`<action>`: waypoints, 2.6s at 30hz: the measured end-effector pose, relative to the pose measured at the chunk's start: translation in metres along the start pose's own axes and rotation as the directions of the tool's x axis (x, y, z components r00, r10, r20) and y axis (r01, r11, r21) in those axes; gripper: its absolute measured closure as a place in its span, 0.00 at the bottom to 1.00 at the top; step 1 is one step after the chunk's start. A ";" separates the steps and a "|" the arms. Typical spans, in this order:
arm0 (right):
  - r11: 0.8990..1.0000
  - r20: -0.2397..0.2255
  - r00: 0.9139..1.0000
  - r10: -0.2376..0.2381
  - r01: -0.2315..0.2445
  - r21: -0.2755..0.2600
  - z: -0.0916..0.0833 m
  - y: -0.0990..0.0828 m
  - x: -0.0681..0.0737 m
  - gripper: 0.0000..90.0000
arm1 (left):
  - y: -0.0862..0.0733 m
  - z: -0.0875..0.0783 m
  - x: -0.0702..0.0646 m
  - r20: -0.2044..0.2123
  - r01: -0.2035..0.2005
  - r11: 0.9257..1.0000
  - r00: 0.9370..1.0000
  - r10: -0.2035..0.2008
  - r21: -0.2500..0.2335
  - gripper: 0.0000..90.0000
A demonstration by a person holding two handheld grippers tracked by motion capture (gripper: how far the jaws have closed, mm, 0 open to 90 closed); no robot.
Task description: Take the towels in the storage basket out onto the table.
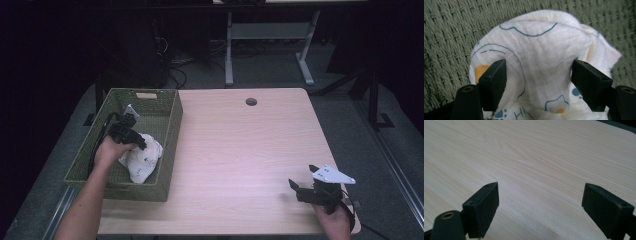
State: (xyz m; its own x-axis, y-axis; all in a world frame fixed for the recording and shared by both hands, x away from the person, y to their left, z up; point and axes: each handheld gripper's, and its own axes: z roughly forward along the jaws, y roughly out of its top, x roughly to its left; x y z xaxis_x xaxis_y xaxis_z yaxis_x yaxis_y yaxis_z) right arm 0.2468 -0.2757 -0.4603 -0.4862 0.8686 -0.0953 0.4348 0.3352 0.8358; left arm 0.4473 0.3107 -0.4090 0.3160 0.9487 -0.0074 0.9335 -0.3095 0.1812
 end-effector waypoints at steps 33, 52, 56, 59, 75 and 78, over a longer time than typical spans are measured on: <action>1.000 0.000 1.000 -0.005 0.005 -0.004 -0.001 0.000 0.001 0.15 | -0.009 0.000 0.007 0.080 0.002 1.000 0.997 -0.004 0.031 0.82; 1.000 0.003 1.000 -0.006 0.006 -0.013 -0.003 0.002 0.002 0.15 | -0.032 -0.071 0.028 0.269 0.058 0.979 0.963 -0.003 -0.196 0.82; 1.000 0.005 1.000 -0.006 0.006 -0.012 -0.003 0.002 0.002 0.15 | -0.036 -0.084 0.029 0.302 0.063 0.970 0.953 0.011 -0.233 0.82; 1.000 0.006 1.000 -0.004 0.004 -0.013 -0.003 0.002 0.001 0.15 | -0.038 -0.090 0.028 0.294 0.055 0.968 0.956 0.020 -0.244 0.82; 1.000 0.010 1.000 -0.005 0.005 -0.011 -0.002 0.002 0.001 0.15 | -0.037 -0.150 0.015 0.341 0.016 0.944 0.934 0.103 -0.330 0.82; 1.000 0.011 1.000 -0.002 0.002 -0.013 -0.002 0.002 0.001 0.15 | -0.037 -0.164 0.012 0.345 0.012 0.939 0.932 0.115 -0.343 0.82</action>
State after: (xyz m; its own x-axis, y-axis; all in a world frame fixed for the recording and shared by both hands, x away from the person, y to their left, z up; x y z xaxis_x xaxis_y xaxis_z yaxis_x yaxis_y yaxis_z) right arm 0.2460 -0.2752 -0.4573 -0.4788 0.8718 -0.1032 0.4240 0.3326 0.8424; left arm 0.3889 0.3438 -0.2543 0.4598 0.8264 -0.3250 0.8221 -0.2578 0.5077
